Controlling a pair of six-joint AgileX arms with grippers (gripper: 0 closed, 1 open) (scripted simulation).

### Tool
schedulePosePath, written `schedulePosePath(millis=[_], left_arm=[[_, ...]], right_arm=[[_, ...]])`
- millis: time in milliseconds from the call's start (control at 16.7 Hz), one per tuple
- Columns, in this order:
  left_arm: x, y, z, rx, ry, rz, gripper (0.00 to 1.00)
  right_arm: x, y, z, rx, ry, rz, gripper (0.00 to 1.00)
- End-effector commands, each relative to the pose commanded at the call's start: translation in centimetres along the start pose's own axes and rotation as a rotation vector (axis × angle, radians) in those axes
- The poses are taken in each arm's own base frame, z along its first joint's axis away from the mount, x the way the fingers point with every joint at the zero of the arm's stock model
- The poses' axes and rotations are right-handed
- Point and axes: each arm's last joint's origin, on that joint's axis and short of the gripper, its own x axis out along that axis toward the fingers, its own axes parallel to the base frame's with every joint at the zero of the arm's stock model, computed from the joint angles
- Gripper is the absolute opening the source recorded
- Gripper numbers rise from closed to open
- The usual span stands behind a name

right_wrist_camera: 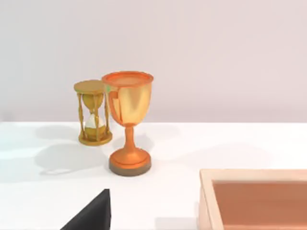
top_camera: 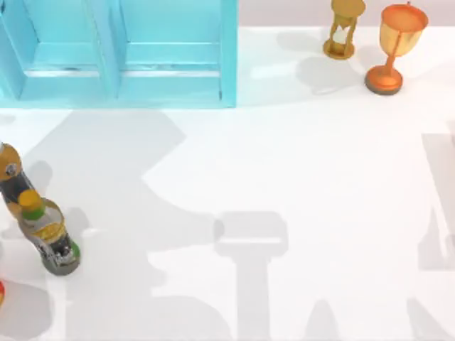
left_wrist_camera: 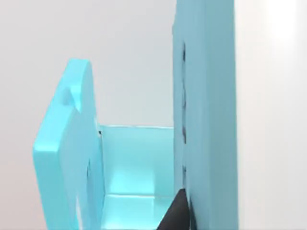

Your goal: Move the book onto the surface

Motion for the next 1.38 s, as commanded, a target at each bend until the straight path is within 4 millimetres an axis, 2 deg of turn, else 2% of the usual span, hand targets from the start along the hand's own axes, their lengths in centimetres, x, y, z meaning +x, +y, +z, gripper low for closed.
schedulePosePath(millis=[120, 300, 480, 600, 780, 960, 1140, 1260, 1380], left_arm=[[2.0, -3.3, 1.5, -0.077, -0.045, 0.007, 0.0], [5.1, -10.3, 2.7, -0.29, -0.1, -0.004, 0.0], [7.1, -19.3, 1.8, -0.591, -0.115, -0.036, 0.0], [7.1, -25.9, 0.1, -0.81, -0.105, -0.063, 0.0], [4.9, -35.1, -3.9, -1.124, -0.063, -0.092, 0.0], [1.2, -42.0, -9.7, -1.363, -0.003, -0.085, 0.0], [-2.8, -45.8, -15.8, -1.49, 0.042, -0.059, 0.0], [-4.9, -46.7, -19.2, -1.525, 0.059, -0.043, 0.0], [-6.2, -47.0, -21.5, -1.537, 0.069, -0.031, 0.0]], right_arm=[[0.0, 0.0, 0.0, 0.0, 0.0, 0.0, 1.0], [0.0, 0.0, 0.0, 0.0, 0.0, 0.0, 1.0], [0.0, 0.0, 0.0, 0.0, 0.0, 0.0, 1.0], [0.0, 0.0, 0.0, 0.0, 0.0, 0.0, 1.0], [0.0, 0.0, 0.0, 0.0, 0.0, 0.0, 1.0], [0.0, 0.0, 0.0, 0.0, 0.0, 0.0, 1.0], [0.0, 0.0, 0.0, 0.0, 0.0, 0.0, 1.0], [0.0, 0.0, 0.0, 0.0, 0.0, 0.0, 1.0], [0.0, 0.0, 0.0, 0.0, 0.0, 0.0, 1.0]])
